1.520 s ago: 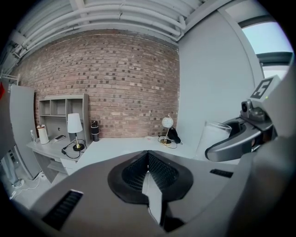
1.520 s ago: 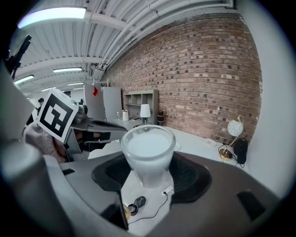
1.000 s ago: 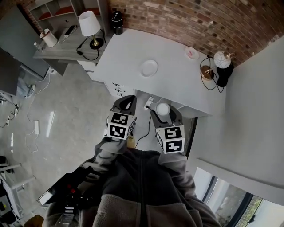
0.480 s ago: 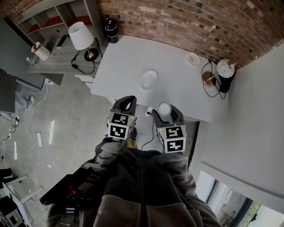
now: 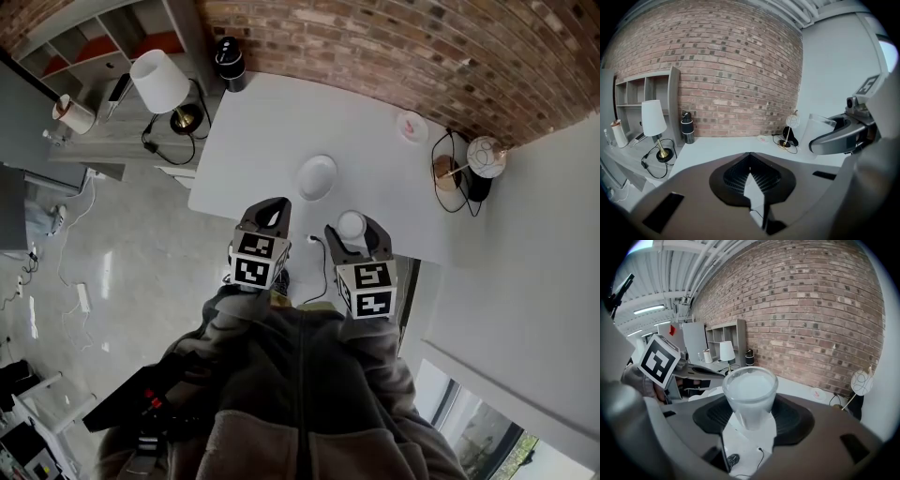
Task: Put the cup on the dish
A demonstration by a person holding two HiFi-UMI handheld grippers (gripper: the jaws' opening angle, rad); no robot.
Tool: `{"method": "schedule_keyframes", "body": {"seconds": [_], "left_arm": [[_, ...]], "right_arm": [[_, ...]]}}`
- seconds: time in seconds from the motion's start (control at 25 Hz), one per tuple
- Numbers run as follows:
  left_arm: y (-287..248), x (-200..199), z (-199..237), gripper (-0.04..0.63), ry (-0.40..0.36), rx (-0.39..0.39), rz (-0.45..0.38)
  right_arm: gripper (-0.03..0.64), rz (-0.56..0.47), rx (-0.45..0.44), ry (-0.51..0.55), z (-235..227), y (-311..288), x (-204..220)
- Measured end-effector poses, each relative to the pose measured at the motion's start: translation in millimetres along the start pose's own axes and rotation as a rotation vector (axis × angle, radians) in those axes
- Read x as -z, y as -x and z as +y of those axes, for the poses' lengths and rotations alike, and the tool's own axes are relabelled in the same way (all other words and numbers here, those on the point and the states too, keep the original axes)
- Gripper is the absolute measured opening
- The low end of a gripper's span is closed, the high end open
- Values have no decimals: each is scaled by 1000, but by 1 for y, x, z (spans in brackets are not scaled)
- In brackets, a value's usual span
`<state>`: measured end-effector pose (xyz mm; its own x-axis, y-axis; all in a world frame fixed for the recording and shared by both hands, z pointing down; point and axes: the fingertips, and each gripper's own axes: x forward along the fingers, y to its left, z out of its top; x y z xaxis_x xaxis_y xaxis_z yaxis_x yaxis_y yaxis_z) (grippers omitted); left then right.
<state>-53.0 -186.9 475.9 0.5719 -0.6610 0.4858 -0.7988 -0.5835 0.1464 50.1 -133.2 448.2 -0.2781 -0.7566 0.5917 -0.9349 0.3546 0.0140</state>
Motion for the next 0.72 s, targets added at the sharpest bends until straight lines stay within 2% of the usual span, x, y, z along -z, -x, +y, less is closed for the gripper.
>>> {"method": "schedule_keyframes", "body": {"seconds": [0.28,0.72], "left_arm": [[-24,4,-3,6,27,-5,27],[-67,35,16,6,84,-87,133]], "right_arm": [[259,30,-32,-5,-11,-13,5],[259,68,-141,2,-35,-70,20]]}}
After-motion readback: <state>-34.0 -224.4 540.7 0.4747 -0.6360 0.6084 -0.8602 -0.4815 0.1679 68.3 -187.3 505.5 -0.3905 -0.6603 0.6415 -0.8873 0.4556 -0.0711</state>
